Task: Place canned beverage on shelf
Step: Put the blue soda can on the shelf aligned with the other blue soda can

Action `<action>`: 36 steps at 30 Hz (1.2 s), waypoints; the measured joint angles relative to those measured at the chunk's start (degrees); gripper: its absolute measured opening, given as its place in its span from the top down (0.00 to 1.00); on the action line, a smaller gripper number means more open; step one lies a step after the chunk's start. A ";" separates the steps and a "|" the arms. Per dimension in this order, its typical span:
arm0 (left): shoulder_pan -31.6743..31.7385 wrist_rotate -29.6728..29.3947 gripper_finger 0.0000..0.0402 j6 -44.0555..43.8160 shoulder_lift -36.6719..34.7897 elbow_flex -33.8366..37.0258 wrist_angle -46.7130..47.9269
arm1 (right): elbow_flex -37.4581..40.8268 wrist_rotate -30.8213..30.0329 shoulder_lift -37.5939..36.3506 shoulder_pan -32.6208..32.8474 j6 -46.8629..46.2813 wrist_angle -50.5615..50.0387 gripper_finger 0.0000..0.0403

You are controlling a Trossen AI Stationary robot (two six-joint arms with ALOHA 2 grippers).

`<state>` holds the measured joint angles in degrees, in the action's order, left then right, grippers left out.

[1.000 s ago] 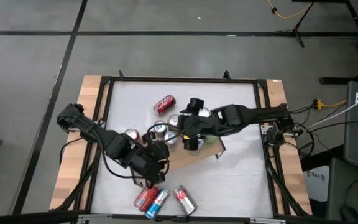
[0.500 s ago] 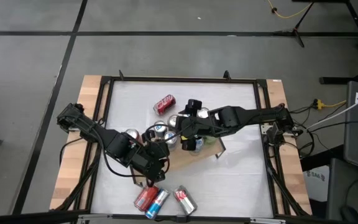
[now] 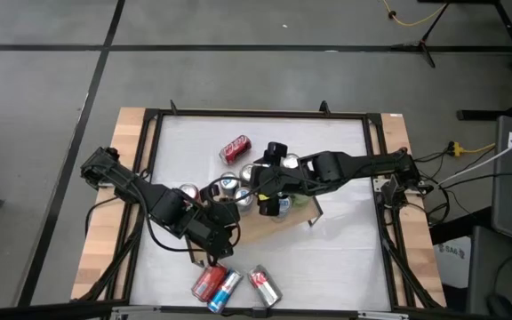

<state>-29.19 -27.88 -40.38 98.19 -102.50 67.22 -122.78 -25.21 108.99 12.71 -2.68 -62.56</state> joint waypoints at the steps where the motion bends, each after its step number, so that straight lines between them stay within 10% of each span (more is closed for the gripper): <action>1: -0.04 0.06 0.69 0.00 -0.02 0.00 0.06 | 0.00 0.30 0.00 0.00 -0.01 0.01 0.12; 36: -0.64 -0.15 0.69 0.00 -3.85 0.00 2.07 | -3.02 -1.20 -0.16 0.00 0.10 -3.72 0.12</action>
<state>-29.83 -28.03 -40.38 94.35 -102.50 69.29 -125.80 -26.41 108.83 12.71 -2.57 -66.28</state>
